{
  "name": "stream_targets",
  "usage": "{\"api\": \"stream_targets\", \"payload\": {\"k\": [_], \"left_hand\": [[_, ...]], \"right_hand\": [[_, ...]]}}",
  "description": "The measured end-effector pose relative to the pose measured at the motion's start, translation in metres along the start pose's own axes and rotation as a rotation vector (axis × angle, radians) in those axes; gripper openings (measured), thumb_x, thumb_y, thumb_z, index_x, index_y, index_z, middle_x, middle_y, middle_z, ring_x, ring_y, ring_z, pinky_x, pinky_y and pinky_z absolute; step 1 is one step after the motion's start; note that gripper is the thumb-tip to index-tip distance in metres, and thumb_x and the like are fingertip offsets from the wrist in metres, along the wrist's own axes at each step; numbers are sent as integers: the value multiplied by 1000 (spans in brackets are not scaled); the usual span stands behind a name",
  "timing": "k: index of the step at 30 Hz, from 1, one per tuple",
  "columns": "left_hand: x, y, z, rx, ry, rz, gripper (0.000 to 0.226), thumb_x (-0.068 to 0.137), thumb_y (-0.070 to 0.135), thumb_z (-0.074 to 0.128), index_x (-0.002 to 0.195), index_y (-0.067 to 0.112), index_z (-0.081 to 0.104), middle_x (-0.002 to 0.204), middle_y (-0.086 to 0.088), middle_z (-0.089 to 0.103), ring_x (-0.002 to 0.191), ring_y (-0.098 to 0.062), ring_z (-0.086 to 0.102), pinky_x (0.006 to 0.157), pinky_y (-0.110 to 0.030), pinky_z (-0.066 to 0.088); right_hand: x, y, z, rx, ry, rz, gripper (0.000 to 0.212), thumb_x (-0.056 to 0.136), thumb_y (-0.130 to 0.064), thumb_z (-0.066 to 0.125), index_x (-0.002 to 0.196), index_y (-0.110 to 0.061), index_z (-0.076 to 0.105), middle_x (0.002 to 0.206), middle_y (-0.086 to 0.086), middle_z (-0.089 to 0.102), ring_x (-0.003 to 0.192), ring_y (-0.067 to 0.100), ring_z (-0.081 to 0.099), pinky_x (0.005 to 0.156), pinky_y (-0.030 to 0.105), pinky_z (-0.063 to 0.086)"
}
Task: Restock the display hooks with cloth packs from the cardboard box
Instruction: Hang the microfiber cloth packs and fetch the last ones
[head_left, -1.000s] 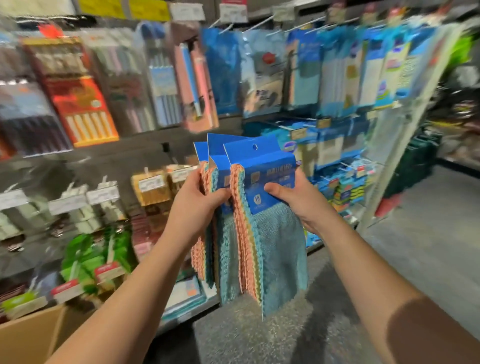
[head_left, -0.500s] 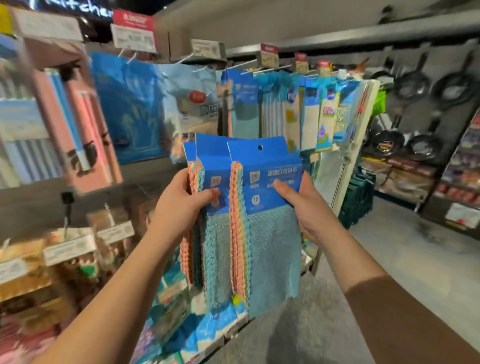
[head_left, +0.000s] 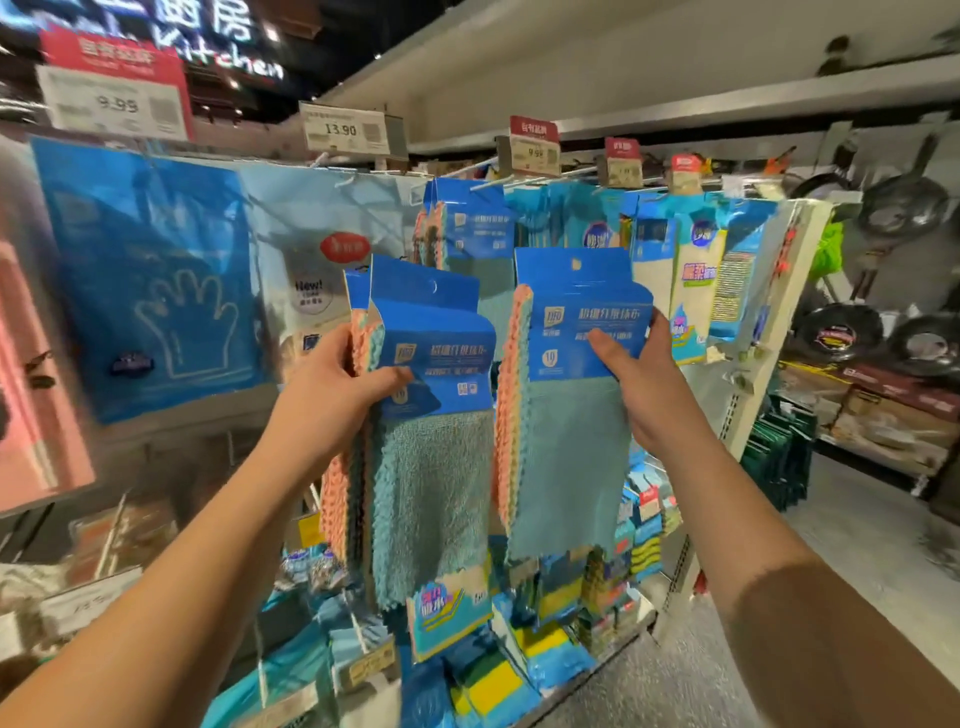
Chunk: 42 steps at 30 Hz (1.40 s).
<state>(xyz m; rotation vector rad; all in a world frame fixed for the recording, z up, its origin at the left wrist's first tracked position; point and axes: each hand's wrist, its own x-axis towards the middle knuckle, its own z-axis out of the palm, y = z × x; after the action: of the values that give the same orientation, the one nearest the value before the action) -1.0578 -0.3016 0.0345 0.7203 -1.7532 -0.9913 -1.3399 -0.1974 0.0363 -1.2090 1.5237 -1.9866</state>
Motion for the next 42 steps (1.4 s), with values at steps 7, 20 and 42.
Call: {"api": "stream_targets", "payload": {"k": [7,20,42], "left_hand": [[29,-12,23,16,23,3,54,68,27,79,119,28,63,108,13,75,101,-12,72,80,-25,57],[56,-6,64,-83,102,81,45,74,-5,72,111,19,62,94,12,78,83,-4,73,67,-16,55],[74,7,84,-194,95,130,61,54,25,76,113,18,64,103,1,78,90,-17,74,72,-26,59]], "right_hand": [[102,26,-9,-7,-102,-45,58,90,-31,71,133,-37,34,122,-16,61,111,11,64,101,45,51],[214,29,30,59,-286,-103,72,86,-34,76,142,-25,32,119,-13,64,106,10,67,96,42,54],[249,27,53,151,-342,-84,68,87,-33,74,140,-25,32,122,-7,63,102,9,68,93,37,56]]}}
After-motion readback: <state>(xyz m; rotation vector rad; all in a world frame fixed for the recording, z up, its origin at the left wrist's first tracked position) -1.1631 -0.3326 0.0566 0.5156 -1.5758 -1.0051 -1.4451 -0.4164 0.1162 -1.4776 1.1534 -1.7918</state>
